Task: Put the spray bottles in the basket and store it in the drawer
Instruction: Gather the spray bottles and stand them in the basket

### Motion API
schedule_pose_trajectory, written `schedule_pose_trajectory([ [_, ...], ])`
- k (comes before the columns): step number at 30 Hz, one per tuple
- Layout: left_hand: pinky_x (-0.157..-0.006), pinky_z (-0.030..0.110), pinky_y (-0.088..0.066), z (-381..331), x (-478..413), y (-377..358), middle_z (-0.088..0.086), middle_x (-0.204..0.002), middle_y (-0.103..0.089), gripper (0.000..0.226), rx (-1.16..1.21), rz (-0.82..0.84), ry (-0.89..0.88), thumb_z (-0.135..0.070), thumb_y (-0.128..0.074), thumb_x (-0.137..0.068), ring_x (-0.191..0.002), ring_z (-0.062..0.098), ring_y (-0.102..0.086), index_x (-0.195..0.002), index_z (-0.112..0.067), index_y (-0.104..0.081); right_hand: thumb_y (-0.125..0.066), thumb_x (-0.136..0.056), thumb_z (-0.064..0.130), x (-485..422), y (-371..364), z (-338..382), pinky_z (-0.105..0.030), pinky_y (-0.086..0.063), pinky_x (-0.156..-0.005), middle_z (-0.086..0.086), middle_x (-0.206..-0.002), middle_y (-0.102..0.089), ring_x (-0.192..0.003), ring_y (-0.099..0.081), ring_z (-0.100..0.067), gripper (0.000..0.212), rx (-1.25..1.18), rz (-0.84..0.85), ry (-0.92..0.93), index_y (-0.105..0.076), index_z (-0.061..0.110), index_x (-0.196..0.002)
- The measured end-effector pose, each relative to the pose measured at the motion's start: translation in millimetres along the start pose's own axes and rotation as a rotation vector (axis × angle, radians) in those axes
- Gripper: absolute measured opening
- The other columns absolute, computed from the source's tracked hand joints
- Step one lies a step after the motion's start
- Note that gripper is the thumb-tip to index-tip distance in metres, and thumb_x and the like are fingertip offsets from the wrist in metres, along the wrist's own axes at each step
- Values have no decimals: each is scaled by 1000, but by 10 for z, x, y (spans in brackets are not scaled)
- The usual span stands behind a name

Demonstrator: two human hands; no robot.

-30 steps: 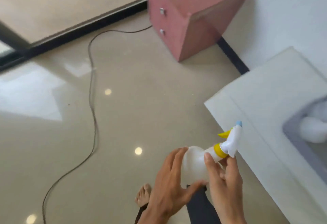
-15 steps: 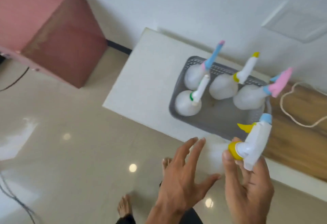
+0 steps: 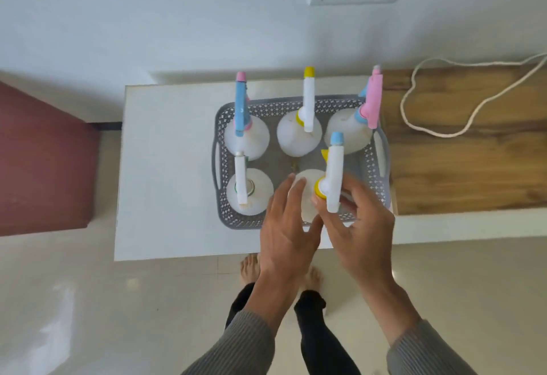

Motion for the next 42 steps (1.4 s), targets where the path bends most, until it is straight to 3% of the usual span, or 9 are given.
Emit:
schedule_pose_trajectory([
  [8,-94,33,-53,215,-290,-284,3,-137,-60,52,-47,127,65,-23,-77,-84,-128,17,-54,-132,-12,-59,-77,-86,16,-134,-198,-330,-5,-47,-85,11,-108,-68,-99,-65,-3,35,87,3,-74,-67,16,-120],
  [13,-94,36,-54,309,-298,-328,4,-132,-63,52,-84,140,59,-22,-80,-82,-122,20,-59,-129,-10,-61,-80,-82,14,-87,-245,-432,0,-42,-86,22,-106,-60,-100,-55,19,40,112,-1,-91,-65,19,-119],
  [18,-91,38,-56,323,-323,-336,7,-127,-66,52,-77,152,39,-18,-84,-78,-115,24,-63,-125,-8,-63,-82,-81,21,-54,-247,-509,-1,-43,-88,21,-110,-60,-104,-56,16,43,107,-7,-132,-65,19,-120],
  [22,-91,38,-56,317,-326,-321,7,-129,-66,56,-98,174,13,-16,-84,-78,-117,24,-63,-129,-8,-61,-81,-81,21,-39,-268,-498,-16,-52,-93,8,-117,-68,-109,-63,-4,45,79,-5,-171,-65,17,-123],
  [28,-92,47,-54,284,-290,-285,10,-130,-64,57,-93,175,12,-13,-84,-77,-116,29,-63,-129,-8,-59,-82,-81,27,-5,-259,-499,-31,-54,-97,3,-126,-67,-114,-62,-11,55,56,28,-228,-61,17,-130],
  [32,-94,48,-53,211,-207,-164,11,-129,-64,55,-102,142,-55,-10,-80,-77,-118,29,-62,-129,-7,-60,-82,-77,42,218,-115,-558,-29,-52,-100,5,-133,-63,-120,-58,-10,69,59,-49,-320,-55,20,-138],
  [38,-96,37,-54,146,243,78,7,-127,-63,47,-77,144,-180,-23,-76,-85,-115,19,-61,-127,-8,-60,-63,-92,48,1054,165,-749,-24,-49,-102,6,-135,-59,-126,-52,-5,51,135,-222,-478,-55,23,-136],
  [40,-91,33,-56,89,493,48,8,-125,-62,39,-86,187,-260,-21,-71,-88,-110,17,-62,-124,-6,-61,-57,-97,46,1384,253,-854,-13,-42,-104,5,-142,-54,-132,-46,-4,51,231,-225,-517,-50,22,-141],
  [42,-93,38,-56,37,792,-100,6,-130,-59,40,-131,301,-324,-20,-69,-89,-115,22,-61,-126,-9,-59,-52,-100,49,1714,354,-977,-19,-41,-108,3,-150,-47,-140,-39,-6,55,316,-214,-543,-45,20,-146],
])
Point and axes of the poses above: each hand's wrist, its own x-axis away from the middle knuckle, its own y-axis out of the back of the hand, z = x × y, the point moved 7 cm from there along -x, towards the middle knuckle
